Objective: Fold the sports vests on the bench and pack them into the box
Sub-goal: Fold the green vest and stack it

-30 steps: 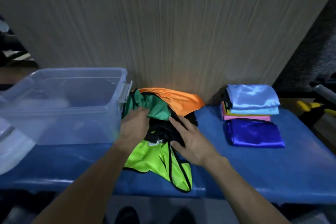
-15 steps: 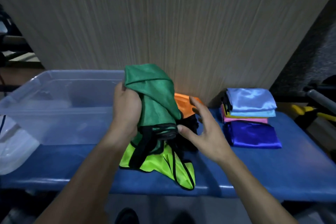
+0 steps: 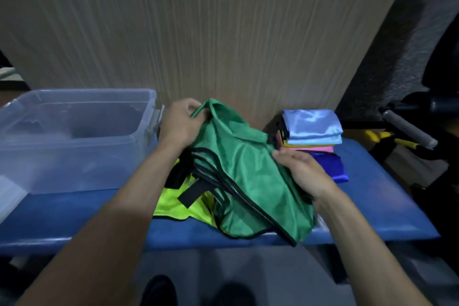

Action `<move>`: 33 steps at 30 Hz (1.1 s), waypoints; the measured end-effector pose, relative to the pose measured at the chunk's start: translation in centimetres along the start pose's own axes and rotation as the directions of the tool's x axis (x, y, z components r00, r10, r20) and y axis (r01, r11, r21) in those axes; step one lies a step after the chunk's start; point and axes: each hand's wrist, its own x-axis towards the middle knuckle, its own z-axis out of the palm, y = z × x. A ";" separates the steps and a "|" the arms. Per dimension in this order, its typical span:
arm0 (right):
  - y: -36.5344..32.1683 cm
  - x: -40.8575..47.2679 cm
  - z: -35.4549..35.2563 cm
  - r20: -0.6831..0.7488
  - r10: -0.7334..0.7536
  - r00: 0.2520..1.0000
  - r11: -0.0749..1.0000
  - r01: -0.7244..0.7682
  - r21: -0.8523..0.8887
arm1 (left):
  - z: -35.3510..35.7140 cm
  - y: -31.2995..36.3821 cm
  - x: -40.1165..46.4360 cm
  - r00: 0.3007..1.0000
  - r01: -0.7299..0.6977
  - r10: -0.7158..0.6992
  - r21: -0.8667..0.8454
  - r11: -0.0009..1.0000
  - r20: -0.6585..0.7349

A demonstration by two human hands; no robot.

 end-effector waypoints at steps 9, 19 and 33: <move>4.4 2.0 -2.4 -0.017 0.274 0.962 0.832 -0.246 -0.498 | 2.3 -3.9 -5.2 0.694 -0.486 0.317 0.095 0.869 0.646; 3.3 1.8 -2.0 -0.019 0.213 0.977 0.977 -0.213 -0.019 | 6.5 -2.7 -9.8 0.532 -0.803 0.400 0.295 0.518 0.746; 3.6 1.0 -2.4 -0.049 0.215 0.975 0.941 -0.220 -0.258 | 4.6 -3.2 -7.5 0.879 0.254 -0.086 -0.307 0.917 0.469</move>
